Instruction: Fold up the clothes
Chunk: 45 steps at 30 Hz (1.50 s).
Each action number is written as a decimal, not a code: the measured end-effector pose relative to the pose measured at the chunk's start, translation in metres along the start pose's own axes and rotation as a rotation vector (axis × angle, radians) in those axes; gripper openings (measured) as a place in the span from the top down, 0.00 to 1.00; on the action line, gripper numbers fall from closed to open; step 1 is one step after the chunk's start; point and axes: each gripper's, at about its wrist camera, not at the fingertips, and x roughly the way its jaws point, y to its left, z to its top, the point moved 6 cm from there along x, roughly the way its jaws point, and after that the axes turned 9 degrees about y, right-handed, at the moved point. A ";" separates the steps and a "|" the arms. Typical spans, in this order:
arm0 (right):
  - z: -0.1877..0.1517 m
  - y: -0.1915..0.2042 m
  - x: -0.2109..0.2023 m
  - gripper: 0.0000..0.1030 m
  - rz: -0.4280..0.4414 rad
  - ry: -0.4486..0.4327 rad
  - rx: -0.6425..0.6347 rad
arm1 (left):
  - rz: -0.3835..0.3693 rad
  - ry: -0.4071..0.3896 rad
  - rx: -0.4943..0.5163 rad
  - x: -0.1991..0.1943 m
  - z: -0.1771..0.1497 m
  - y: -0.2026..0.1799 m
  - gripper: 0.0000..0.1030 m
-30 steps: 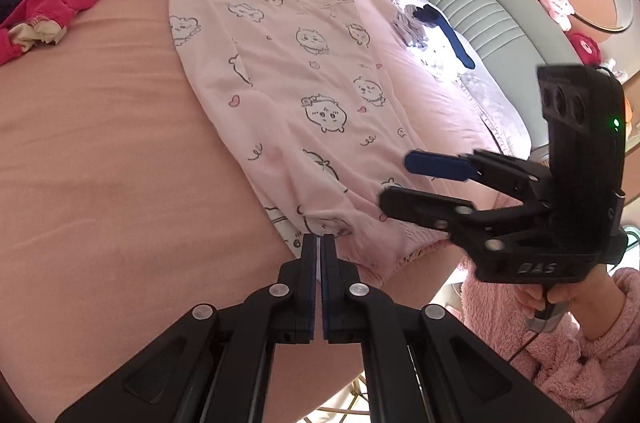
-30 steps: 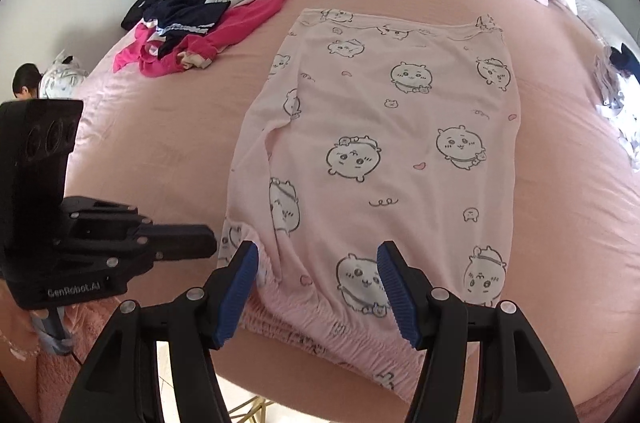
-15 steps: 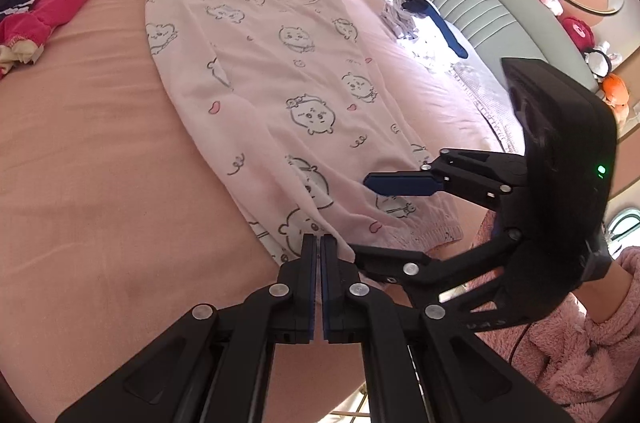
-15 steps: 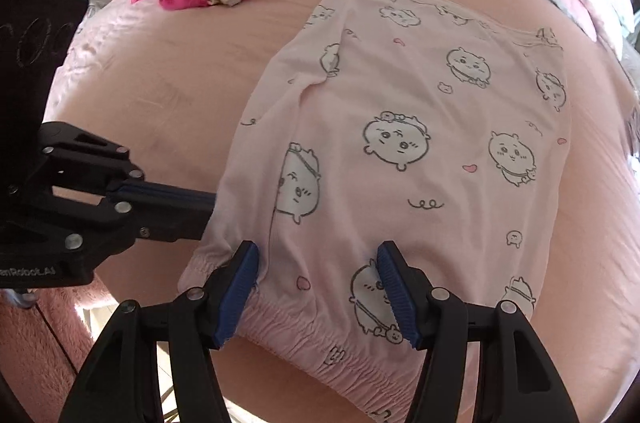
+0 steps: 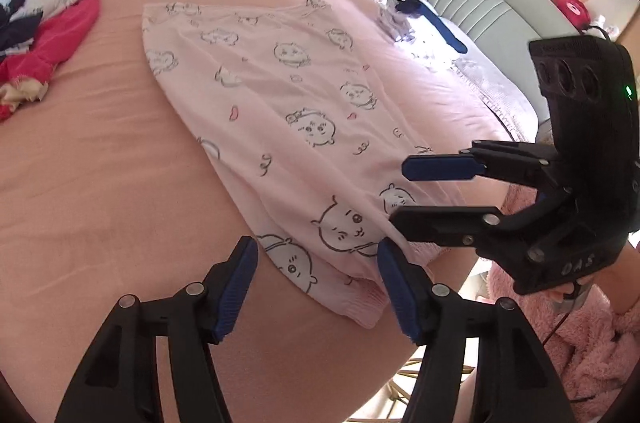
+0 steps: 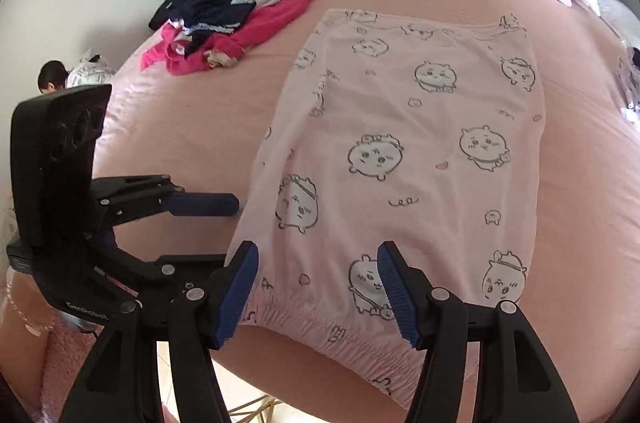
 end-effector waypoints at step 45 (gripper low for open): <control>-0.002 0.006 0.043 0.38 -0.050 0.052 -0.127 | 0.127 0.038 -0.085 0.003 -0.020 0.008 0.97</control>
